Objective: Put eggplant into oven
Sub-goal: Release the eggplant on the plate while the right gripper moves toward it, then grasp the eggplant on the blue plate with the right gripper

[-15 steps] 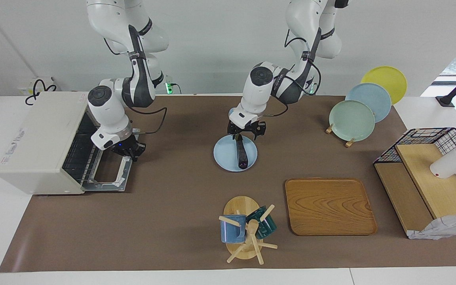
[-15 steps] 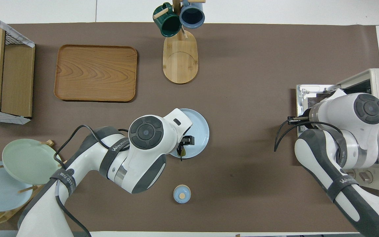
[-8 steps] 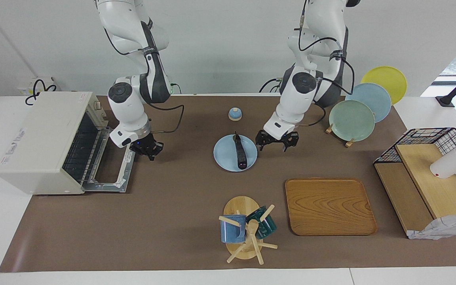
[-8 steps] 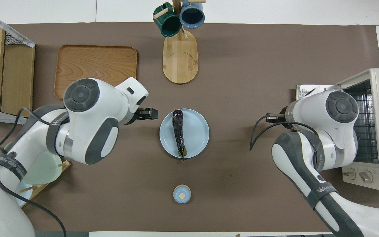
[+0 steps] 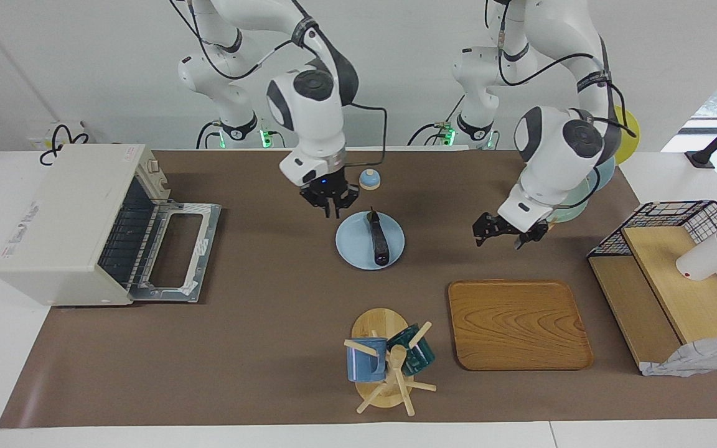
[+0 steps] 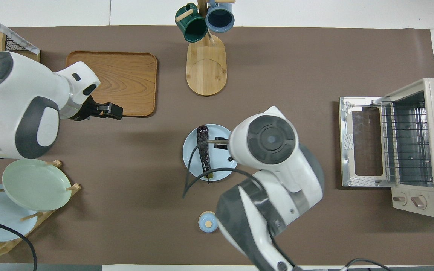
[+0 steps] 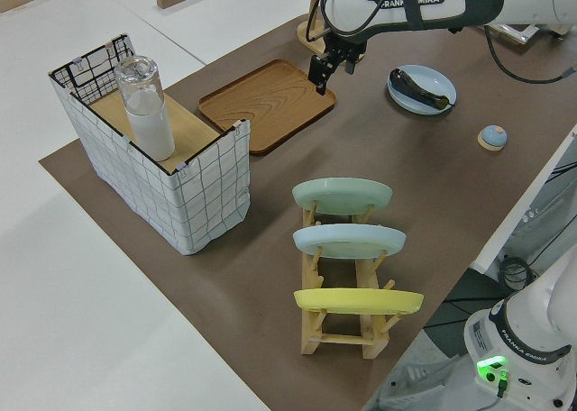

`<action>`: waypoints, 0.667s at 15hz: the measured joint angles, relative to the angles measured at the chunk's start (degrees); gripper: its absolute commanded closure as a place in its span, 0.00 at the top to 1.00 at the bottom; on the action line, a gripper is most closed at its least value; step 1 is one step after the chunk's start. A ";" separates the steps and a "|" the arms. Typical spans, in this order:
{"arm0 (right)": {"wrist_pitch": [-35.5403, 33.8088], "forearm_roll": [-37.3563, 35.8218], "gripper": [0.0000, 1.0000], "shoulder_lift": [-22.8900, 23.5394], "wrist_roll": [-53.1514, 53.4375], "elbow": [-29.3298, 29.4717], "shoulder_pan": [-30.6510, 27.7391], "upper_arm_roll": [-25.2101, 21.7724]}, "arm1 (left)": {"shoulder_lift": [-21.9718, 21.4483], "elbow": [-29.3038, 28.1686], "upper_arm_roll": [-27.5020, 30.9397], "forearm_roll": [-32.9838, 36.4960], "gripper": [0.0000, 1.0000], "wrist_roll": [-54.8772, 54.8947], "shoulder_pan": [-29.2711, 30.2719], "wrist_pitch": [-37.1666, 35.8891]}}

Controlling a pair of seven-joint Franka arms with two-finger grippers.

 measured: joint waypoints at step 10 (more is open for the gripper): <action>9.23 -6.73 0.45 15.74 6.62 7.27 11.55 -0.21 | -5.14 10.74 0.70 1.75 1.00 -1.45 3.26 -20.39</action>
